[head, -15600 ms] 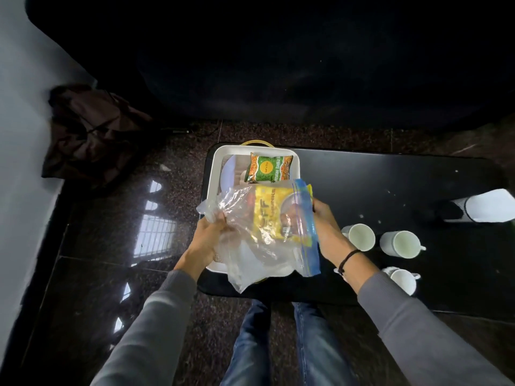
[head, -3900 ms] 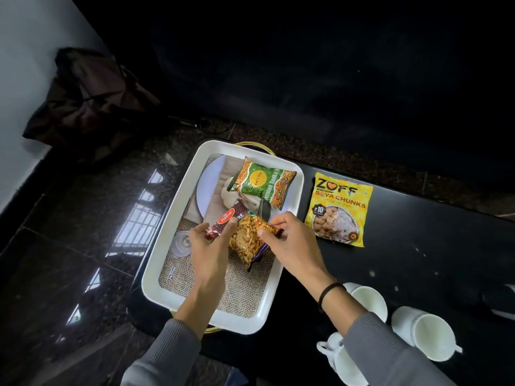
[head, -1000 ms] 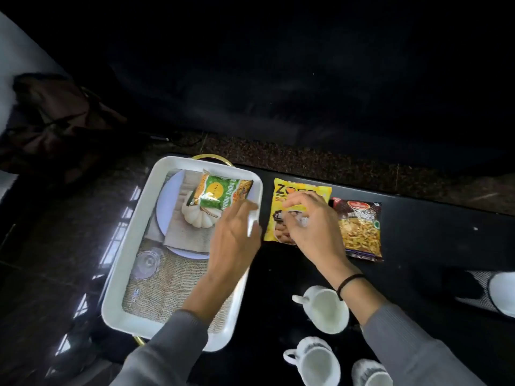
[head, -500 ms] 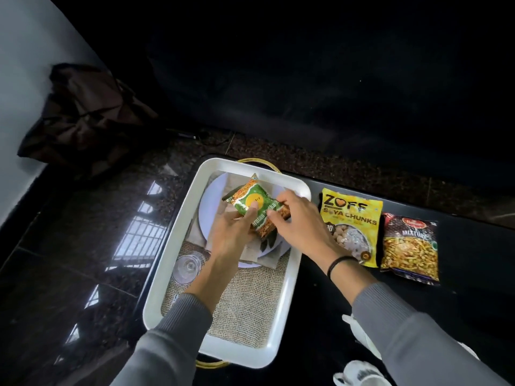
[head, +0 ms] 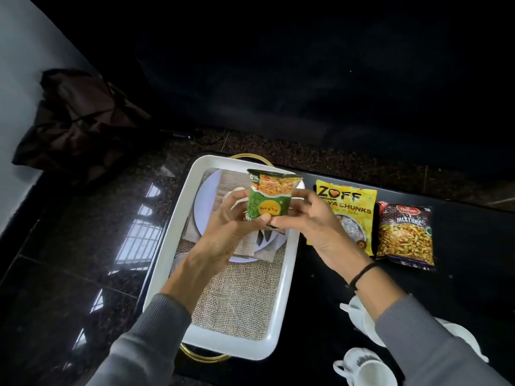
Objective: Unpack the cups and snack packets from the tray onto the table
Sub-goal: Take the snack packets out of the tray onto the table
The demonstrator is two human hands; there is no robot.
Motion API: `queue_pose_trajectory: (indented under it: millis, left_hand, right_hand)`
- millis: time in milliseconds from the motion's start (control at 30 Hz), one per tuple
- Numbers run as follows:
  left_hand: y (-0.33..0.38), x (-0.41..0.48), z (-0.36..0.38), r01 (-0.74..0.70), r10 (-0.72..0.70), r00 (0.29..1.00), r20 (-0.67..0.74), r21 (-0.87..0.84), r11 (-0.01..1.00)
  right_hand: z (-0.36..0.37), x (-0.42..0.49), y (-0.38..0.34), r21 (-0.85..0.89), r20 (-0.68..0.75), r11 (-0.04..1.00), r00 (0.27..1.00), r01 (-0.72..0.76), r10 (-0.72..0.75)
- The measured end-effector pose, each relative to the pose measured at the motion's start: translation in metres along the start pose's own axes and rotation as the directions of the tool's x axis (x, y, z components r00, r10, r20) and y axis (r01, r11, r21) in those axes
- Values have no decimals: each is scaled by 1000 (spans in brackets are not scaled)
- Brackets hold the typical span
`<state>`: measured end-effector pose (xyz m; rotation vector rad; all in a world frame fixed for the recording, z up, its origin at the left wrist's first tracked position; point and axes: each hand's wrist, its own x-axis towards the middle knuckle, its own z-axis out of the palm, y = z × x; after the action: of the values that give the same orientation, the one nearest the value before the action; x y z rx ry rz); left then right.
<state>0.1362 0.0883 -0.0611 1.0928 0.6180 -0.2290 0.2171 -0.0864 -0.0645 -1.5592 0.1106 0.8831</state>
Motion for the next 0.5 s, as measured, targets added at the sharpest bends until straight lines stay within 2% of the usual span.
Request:
queue_pose_trajectory:
  millis: [133, 200, 500]
  left_hand:
    - [5, 1, 23, -74, 54, 993, 102, 207, 975]
    - [4, 4, 41, -75, 52, 994, 92, 267, 961]
    - [-17, 12, 145, 223, -212, 974, -79, 194, 955]
  right_hand:
    - [-30, -15, -8, -5, -5, 999, 999, 44, -44]
    - [-48, -25, -11, 18, -11, 999, 1000, 27, -26]
    - [-131, -69, -5, 154, -154, 979, 976, -130, 154]
